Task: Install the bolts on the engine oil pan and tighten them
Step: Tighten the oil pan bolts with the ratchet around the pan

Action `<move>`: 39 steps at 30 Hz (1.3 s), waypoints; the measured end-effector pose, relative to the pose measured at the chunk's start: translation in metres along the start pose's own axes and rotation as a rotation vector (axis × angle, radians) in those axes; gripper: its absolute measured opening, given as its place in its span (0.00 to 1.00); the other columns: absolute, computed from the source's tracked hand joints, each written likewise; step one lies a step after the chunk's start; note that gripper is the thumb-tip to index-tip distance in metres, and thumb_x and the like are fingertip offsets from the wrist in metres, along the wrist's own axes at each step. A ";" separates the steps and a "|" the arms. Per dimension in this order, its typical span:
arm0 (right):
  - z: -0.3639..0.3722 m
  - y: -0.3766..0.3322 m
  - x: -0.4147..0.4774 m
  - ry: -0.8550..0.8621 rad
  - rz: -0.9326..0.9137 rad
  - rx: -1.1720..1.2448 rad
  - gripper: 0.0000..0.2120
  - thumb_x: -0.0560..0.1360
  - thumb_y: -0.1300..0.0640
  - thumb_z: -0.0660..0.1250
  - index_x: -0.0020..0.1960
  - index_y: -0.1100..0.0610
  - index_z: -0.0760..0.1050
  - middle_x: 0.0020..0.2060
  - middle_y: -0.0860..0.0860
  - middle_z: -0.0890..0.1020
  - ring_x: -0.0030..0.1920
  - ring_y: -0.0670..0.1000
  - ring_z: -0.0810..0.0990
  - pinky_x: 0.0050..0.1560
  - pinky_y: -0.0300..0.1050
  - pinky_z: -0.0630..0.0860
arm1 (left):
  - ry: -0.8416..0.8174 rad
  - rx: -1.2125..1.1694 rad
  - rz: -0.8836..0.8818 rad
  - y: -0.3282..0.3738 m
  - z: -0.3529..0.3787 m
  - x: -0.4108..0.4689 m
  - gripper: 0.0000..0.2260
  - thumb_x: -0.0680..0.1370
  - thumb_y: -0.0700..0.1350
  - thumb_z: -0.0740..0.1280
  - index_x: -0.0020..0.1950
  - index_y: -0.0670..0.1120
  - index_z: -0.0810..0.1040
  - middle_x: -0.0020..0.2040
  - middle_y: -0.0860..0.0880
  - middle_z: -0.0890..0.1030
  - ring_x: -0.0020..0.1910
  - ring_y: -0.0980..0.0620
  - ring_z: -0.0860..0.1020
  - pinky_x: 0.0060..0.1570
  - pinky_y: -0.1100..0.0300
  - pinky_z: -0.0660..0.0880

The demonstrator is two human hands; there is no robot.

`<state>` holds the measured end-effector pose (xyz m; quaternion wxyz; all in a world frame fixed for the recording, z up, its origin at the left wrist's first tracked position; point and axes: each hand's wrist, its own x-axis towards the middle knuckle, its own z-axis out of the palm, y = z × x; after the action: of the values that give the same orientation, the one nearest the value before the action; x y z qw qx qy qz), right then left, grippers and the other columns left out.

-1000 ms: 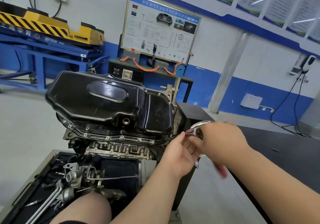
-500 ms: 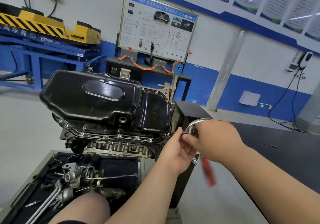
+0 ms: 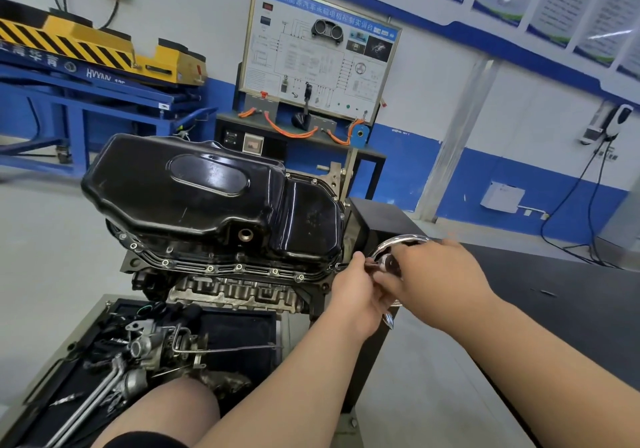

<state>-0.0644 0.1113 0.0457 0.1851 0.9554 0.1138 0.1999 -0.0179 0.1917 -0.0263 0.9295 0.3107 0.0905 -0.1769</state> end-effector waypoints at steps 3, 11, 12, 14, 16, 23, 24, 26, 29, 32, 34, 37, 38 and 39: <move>0.006 -0.013 0.000 -0.113 0.243 0.250 0.26 0.75 0.33 0.51 0.34 0.51 0.71 0.29 0.48 0.75 0.30 0.48 0.74 0.28 0.41 0.66 | 0.053 0.040 0.011 -0.001 -0.002 0.002 0.14 0.82 0.51 0.60 0.46 0.42 0.76 0.37 0.43 0.80 0.37 0.46 0.79 0.40 0.55 0.77; -0.008 0.006 0.012 0.057 -0.262 -0.259 0.13 0.76 0.52 0.64 0.60 0.49 0.71 0.56 0.47 0.78 0.59 0.52 0.72 0.62 0.50 0.64 | -0.007 -0.032 0.032 0.000 0.000 0.002 0.14 0.83 0.52 0.54 0.49 0.45 0.73 0.37 0.46 0.78 0.35 0.49 0.76 0.39 0.56 0.74; -0.008 0.003 0.011 0.067 -0.234 -0.233 0.11 0.77 0.50 0.63 0.59 0.49 0.72 0.55 0.47 0.79 0.58 0.52 0.73 0.62 0.50 0.64 | -0.010 -0.059 0.034 0.001 0.001 0.002 0.14 0.83 0.52 0.54 0.52 0.44 0.74 0.39 0.45 0.79 0.36 0.49 0.77 0.38 0.57 0.75; -0.005 -0.003 0.011 0.065 -0.096 -0.105 0.12 0.78 0.42 0.57 0.48 0.50 0.72 0.44 0.47 0.81 0.45 0.50 0.77 0.53 0.47 0.69 | -0.017 -0.079 0.033 0.003 0.001 0.002 0.17 0.83 0.52 0.55 0.57 0.40 0.75 0.45 0.42 0.81 0.40 0.47 0.80 0.35 0.57 0.76; 0.000 -0.012 0.009 -0.076 0.134 0.148 0.24 0.77 0.35 0.50 0.39 0.52 0.73 0.33 0.48 0.78 0.34 0.48 0.76 0.35 0.43 0.70 | 0.032 -0.028 0.045 0.002 -0.003 0.003 0.15 0.82 0.51 0.59 0.54 0.40 0.77 0.44 0.41 0.83 0.40 0.46 0.82 0.36 0.57 0.77; -0.006 -0.010 0.016 -0.035 -0.080 -0.040 0.08 0.77 0.48 0.61 0.50 0.53 0.71 0.34 0.46 0.69 0.39 0.49 0.73 0.40 0.43 0.64 | -0.067 -0.061 0.052 0.001 -0.010 0.003 0.15 0.83 0.52 0.56 0.56 0.42 0.75 0.41 0.44 0.79 0.40 0.47 0.77 0.44 0.53 0.75; -0.007 -0.006 0.018 0.025 -0.164 -0.098 0.06 0.77 0.52 0.62 0.52 0.52 0.71 0.36 0.46 0.67 0.43 0.50 0.73 0.43 0.44 0.62 | -0.055 0.006 0.060 0.001 -0.010 0.004 0.15 0.83 0.53 0.56 0.50 0.43 0.75 0.36 0.47 0.78 0.35 0.49 0.76 0.41 0.55 0.74; -0.008 -0.004 0.021 0.080 -0.173 -0.140 0.06 0.77 0.49 0.62 0.49 0.51 0.70 0.36 0.45 0.68 0.43 0.50 0.73 0.43 0.45 0.60 | -0.003 0.190 0.114 0.003 -0.011 0.003 0.17 0.82 0.54 0.56 0.44 0.45 0.76 0.33 0.49 0.77 0.32 0.51 0.75 0.38 0.57 0.74; -0.004 -0.005 0.025 -0.050 0.067 0.146 0.17 0.79 0.40 0.55 0.35 0.47 0.68 0.30 0.48 0.71 0.32 0.49 0.73 0.32 0.42 0.67 | 0.067 0.590 0.362 0.009 -0.023 -0.007 0.13 0.82 0.52 0.56 0.49 0.46 0.76 0.37 0.50 0.78 0.28 0.57 0.75 0.32 0.61 0.73; 0.005 -0.011 0.033 -0.084 0.236 0.377 0.22 0.78 0.39 0.53 0.30 0.49 0.65 0.28 0.51 0.72 0.30 0.51 0.74 0.29 0.42 0.67 | 0.050 0.768 0.537 0.027 -0.033 -0.027 0.13 0.82 0.53 0.55 0.51 0.48 0.75 0.39 0.51 0.80 0.27 0.60 0.76 0.30 0.63 0.71; 0.007 -0.015 0.038 0.029 0.335 0.491 0.27 0.76 0.34 0.52 0.30 0.52 0.70 0.26 0.51 0.74 0.28 0.51 0.75 0.28 0.42 0.66 | -0.134 0.819 0.405 0.038 -0.033 -0.045 0.14 0.82 0.55 0.55 0.54 0.48 0.75 0.38 0.51 0.81 0.29 0.57 0.78 0.30 0.62 0.74; 0.012 -0.021 0.043 0.050 0.327 0.773 0.32 0.76 0.33 0.48 0.29 0.55 0.72 0.24 0.51 0.74 0.29 0.51 0.75 0.31 0.45 0.69 | -0.295 0.957 0.313 0.045 -0.026 -0.062 0.11 0.82 0.53 0.57 0.52 0.46 0.71 0.33 0.50 0.78 0.24 0.51 0.76 0.29 0.58 0.74; 0.014 -0.023 0.043 0.056 0.314 0.883 0.32 0.78 0.34 0.47 0.28 0.55 0.71 0.24 0.50 0.74 0.29 0.50 0.74 0.32 0.45 0.68 | -0.256 1.009 0.331 0.049 -0.024 -0.064 0.11 0.81 0.53 0.58 0.49 0.46 0.70 0.32 0.49 0.75 0.21 0.51 0.73 0.28 0.57 0.71; 0.016 -0.024 0.041 0.076 0.324 0.993 0.31 0.80 0.37 0.47 0.29 0.54 0.71 0.24 0.50 0.75 0.29 0.49 0.75 0.32 0.44 0.67 | -0.193 1.110 0.371 0.055 -0.022 -0.064 0.11 0.81 0.53 0.58 0.47 0.47 0.70 0.31 0.49 0.74 0.19 0.52 0.71 0.26 0.57 0.69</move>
<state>-0.0242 0.1398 0.0367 -0.3277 0.9255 0.0524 0.1823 -0.0570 0.2633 0.0037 0.6473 0.7437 -0.1563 -0.0599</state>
